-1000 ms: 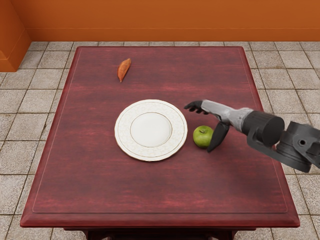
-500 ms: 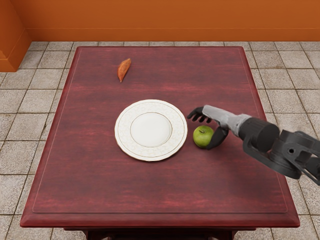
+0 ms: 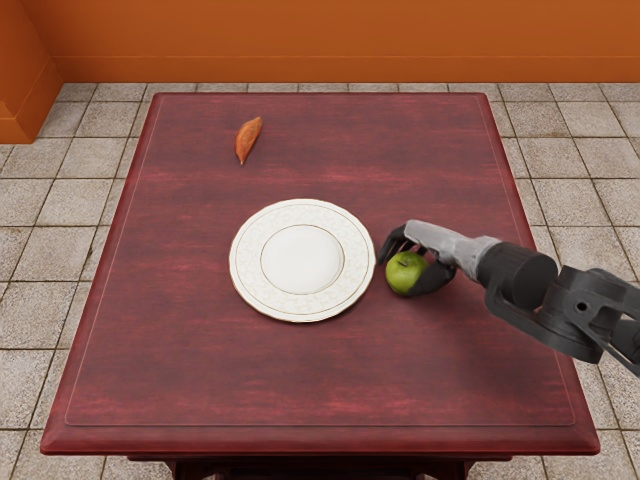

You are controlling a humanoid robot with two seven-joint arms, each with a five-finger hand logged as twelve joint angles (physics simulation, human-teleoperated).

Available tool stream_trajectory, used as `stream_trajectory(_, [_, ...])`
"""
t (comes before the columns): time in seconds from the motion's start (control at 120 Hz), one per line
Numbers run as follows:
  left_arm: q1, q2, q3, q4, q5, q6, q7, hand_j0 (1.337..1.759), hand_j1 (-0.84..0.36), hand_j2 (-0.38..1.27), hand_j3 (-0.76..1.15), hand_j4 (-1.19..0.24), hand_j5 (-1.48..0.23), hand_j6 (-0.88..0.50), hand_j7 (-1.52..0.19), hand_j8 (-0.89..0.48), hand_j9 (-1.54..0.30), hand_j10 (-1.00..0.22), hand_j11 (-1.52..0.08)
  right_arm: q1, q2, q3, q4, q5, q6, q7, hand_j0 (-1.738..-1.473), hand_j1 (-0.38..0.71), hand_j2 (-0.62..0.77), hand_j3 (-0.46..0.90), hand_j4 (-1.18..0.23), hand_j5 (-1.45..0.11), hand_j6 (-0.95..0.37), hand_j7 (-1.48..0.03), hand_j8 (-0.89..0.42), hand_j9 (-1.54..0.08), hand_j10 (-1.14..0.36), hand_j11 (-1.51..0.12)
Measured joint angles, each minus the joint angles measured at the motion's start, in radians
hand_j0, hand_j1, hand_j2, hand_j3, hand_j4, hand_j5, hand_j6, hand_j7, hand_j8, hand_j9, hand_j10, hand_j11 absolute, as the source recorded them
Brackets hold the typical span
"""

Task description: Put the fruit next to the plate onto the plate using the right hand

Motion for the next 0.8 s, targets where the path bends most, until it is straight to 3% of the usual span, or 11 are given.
stream_trajectory(0.058, [0.0, 0.0, 0.0, 0.0, 0.0, 0.0, 0.0, 1.658, 0.34, 0.0, 0.0, -0.01, -0.01, -0.01, -0.01, -0.01, -0.01, -0.01, -0.01, 0.0, 0.0, 0.0, 0.0, 0.0, 0.004, 0.0, -1.649, 0.28, 0.05, 0.0, -0.6, -0.75, -0.33, -0.76, -0.24, -0.76, -0.38, -0.78])
stream_trajectory(0.208, [0.0, 0.0, 0.0, 0.0, 0.0, 0.0, 0.0, 1.658, 0.34, 0.0, 0.0, -0.01, -0.02, -0.01, -0.01, -0.01, -0.01, -0.01, -0.01, 0.009, -0.002, 0.008, -0.001, 0.003, 0.008, 0.0, -1.652, 0.26, 0.29, 0.0, -0.64, -0.8, -0.43, -0.82, -0.35, -0.82, -0.48, -0.83])
stream_trajectory(0.333, [0.0, 0.0, 0.0, 0.0, 0.0, 0.0, 0.0, 1.658, 0.34, 0.0, 0.0, -0.01, -0.01, -0.01, -0.01, -0.01, -0.01, -0.01, -0.01, 0.072, -0.003, 0.015, -0.025, 0.061, 0.011, 0.0, -1.655, 0.26, 0.44, 0.0, -0.65, -0.85, -0.51, -0.84, -0.41, -0.86, -0.54, -0.86])
stream_trajectory(0.65, [0.0, 0.0, 0.0, 0.0, 0.0, 0.0, 0.0, 1.658, 0.34, 0.0, 0.0, -0.01, -0.01, -0.01, -0.01, -0.01, -0.01, -0.01, -0.01, 0.191, -0.001, 0.009, -0.064, 0.14, 0.02, 0.0, -1.658, 0.27, 0.52, 0.0, -0.65, -0.91, -0.53, -0.88, -0.42, -0.91, -0.55, -0.91])
stream_trajectory(0.8, [0.0, 0.0, 0.0, 0.0, 0.0, 0.0, 0.0, 1.658, 0.34, 0.0, 0.0, -0.01, -0.01, -0.01, -0.01, -0.01, -0.01, -0.01, -0.01, 0.247, 0.067, 0.002, -0.112, 0.167, 0.047, 0.0, -1.658, 0.28, 0.55, 0.0, -0.66, -0.93, -0.52, -0.89, -0.4, -0.92, -0.53, -0.92])
